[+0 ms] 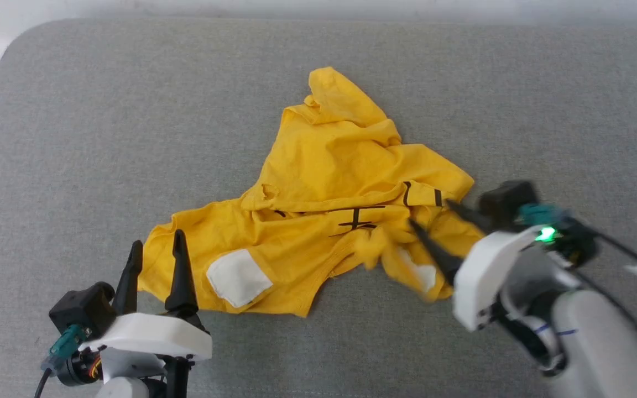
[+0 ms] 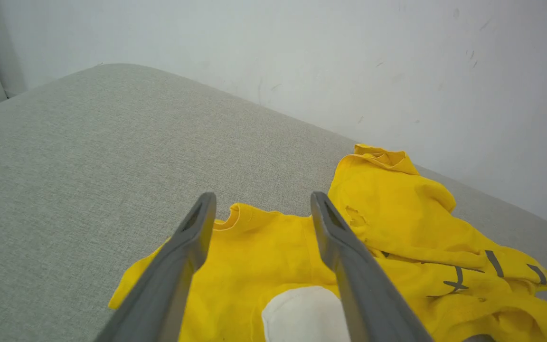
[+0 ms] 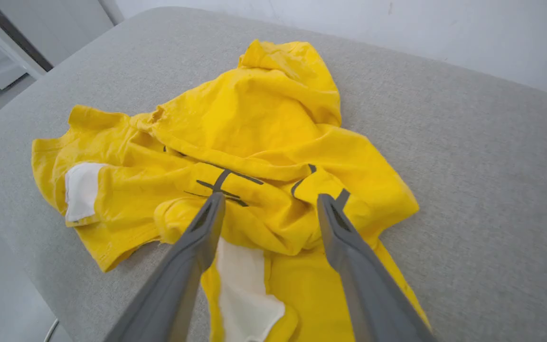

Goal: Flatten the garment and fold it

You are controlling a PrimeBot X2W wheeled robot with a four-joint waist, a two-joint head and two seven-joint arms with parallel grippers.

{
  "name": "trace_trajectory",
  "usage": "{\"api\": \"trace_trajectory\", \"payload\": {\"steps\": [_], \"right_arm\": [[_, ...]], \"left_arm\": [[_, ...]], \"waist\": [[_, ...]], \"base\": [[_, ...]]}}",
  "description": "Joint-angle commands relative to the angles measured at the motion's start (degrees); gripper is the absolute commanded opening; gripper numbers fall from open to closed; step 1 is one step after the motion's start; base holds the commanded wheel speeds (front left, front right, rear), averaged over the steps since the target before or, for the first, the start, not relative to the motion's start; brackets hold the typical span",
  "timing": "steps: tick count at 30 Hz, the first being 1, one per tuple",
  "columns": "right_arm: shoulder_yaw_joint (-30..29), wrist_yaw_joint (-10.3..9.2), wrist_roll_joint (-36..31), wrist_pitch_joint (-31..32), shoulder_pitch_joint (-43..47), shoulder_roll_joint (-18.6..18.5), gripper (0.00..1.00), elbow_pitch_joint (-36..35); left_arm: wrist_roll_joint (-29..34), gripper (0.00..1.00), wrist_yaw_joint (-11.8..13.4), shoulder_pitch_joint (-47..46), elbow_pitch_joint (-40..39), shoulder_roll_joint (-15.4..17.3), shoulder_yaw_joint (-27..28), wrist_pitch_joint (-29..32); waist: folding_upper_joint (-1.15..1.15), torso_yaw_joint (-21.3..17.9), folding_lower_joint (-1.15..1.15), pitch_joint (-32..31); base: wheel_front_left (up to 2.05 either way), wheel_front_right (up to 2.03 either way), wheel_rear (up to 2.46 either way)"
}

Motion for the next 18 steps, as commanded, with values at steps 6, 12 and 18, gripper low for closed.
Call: {"api": "trace_trajectory", "payload": {"steps": [6,12,18], "right_arm": [[-9.2,-0.05,-4.0,3.45,3.09,-3.88,1.0,-3.7],[-11.55,-0.05,-4.59,5.85,5.53,-6.77,1.0,-2.03],[-9.81,-0.05,-4.73,5.33,4.78,-7.76,1.0,1.51]], "left_arm": [[0.75,1.0,0.19,0.15,-0.47,0.99,-0.43,-0.45],[0.83,1.0,-0.06,-0.23,-0.19,1.24,-0.89,-0.46],[0.82,1.0,-0.24,-0.64,0.1,1.29,-1.43,-0.36]], "waist": [[0.0,-0.62,0.0,0.67],[0.0,-0.3,0.0,1.21],[0.0,0.84,0.0,1.52]], "base": [[0.0,0.0,0.0],[0.0,0.0,0.0],[0.0,0.0,0.0]]}}
